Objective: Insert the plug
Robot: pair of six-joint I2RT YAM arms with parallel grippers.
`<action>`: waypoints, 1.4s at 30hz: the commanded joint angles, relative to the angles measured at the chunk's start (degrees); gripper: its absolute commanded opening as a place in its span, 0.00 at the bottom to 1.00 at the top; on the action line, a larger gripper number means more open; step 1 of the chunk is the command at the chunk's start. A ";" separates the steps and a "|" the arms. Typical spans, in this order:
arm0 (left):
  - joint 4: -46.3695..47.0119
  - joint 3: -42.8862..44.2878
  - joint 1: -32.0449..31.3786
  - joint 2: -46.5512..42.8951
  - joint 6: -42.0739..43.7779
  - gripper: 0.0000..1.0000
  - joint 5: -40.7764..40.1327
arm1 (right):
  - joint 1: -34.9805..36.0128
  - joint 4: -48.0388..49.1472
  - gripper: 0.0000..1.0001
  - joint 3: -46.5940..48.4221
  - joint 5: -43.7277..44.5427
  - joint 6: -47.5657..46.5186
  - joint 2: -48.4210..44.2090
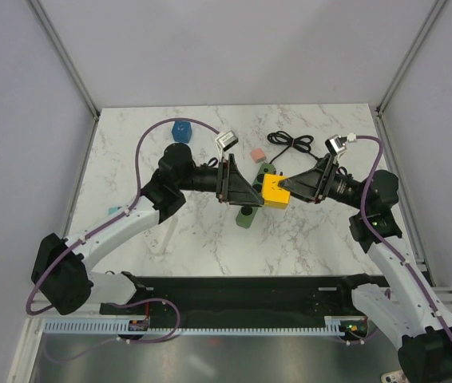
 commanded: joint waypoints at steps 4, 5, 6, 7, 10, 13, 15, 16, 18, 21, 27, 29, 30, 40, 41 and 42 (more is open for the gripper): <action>15.48 1.08 0.15 2.01 -11.59 0.95 3.33 | 0.31 1.48 0.22 2.15 -1.77 -1.25 -0.13; 15.49 1.25 0.15 2.18 -11.33 0.95 3.07 | 0.40 0.86 0.22 1.89 -1.60 -1.60 -0.13; 15.14 1.52 0.15 2.27 -11.16 0.95 2.90 | 0.32 0.86 0.22 1.71 -1.51 -1.52 -0.13; 14.53 2.13 0.15 2.53 -10.81 0.95 2.81 | 0.31 1.03 0.22 1.54 -1.51 -1.34 -0.13; 12.59 3.10 0.15 4.03 -9.66 0.92 2.54 | 0.58 1.03 0.22 1.27 -1.42 -1.17 0.04; 12.67 3.63 0.15 5.43 -10.01 0.89 2.46 | 0.84 1.03 0.21 1.10 -1.25 -1.34 0.48; 12.67 3.98 0.15 5.79 -10.27 0.87 2.28 | 1.02 0.86 0.22 0.57 -0.99 -1.51 0.92; 12.85 4.33 0.15 6.40 -10.45 0.83 2.28 | 1.45 0.42 0.22 0.39 -0.72 -1.86 0.92; 13.46 4.77 0.15 6.84 -10.71 0.74 2.54 | 1.54 -0.46 0.22 -0.31 -0.46 -2.92 1.27; 13.64 5.04 0.15 7.54 -11.85 0.37 2.72 | 1.63 -1.68 0.30 -0.66 -0.19 -4.58 1.19; 13.64 3.72 0.41 8.51 -15.72 0.02 2.37 | 1.63 -20.35 0.68 5.73 4.71 -19.59 0.22; 13.90 3.02 1.03 8.43 -16.95 0.02 2.45 | 1.63 -27.66 0.77 8.64 7.44 -29.17 0.65; 13.90 2.84 1.29 8.25 -17.13 0.02 2.54 | 1.72 -35.28 0.79 11.87 10.67 -32.25 1.09; 13.73 -2.08 6.38 5.44 -20.38 0.02 3.77 | 1.63 -50.81 0.98 25.69 18.70 -47.21 4.87; 13.47 -2.43 6.83 5.35 -20.73 0.02 3.77 | 1.72 -52.56 0.98 27.53 21.05 -48.52 5.75; 12.16 -2.61 7.35 5.26 -21.08 0.02 3.77 | 1.90 -55.80 0.98 31.46 22.47 -51.67 6.11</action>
